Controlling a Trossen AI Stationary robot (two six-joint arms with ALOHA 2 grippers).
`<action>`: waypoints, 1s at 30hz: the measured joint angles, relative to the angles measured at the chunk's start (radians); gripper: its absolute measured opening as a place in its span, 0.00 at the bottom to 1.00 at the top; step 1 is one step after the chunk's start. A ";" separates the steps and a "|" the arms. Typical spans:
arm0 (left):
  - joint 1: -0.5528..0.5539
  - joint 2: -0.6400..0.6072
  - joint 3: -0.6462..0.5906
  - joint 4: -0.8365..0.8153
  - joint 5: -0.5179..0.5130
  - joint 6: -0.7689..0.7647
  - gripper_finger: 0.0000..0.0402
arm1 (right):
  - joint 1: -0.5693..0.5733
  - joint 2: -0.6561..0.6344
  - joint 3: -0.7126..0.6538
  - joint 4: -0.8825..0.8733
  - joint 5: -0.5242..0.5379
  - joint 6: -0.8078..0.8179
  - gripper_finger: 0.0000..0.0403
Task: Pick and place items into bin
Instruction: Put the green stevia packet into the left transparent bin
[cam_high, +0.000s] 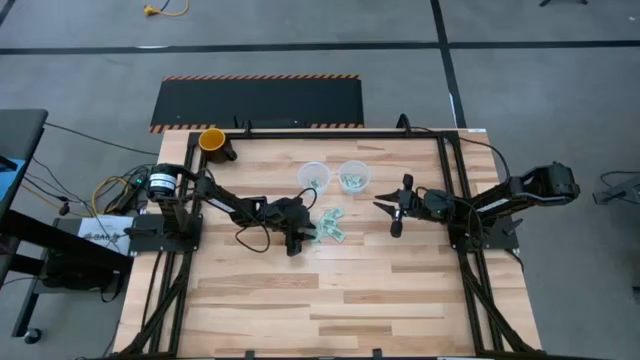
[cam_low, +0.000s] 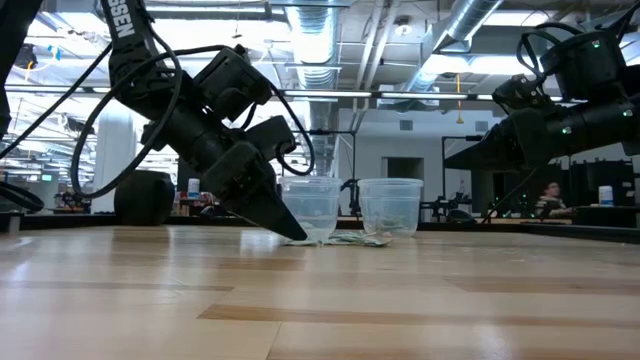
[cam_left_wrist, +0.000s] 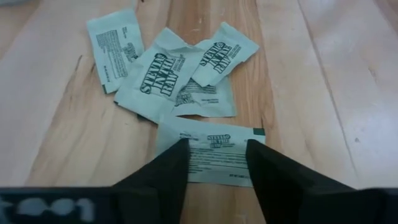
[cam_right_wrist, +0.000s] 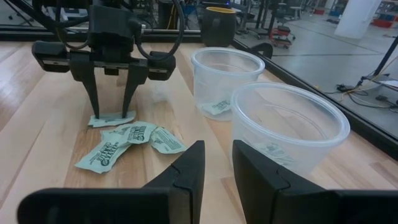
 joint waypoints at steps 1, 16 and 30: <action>0.000 0.000 0.000 -0.004 -0.004 0.004 0.42 | 0.000 0.000 0.000 0.000 0.000 0.000 0.19; 0.003 -0.003 0.002 -0.072 -0.072 -0.049 0.32 | 0.000 0.000 0.000 0.000 0.000 -0.003 0.19; -0.028 -0.003 -0.002 -0.016 -0.087 -0.050 0.01 | 0.000 0.000 0.000 -0.001 -0.001 0.016 0.19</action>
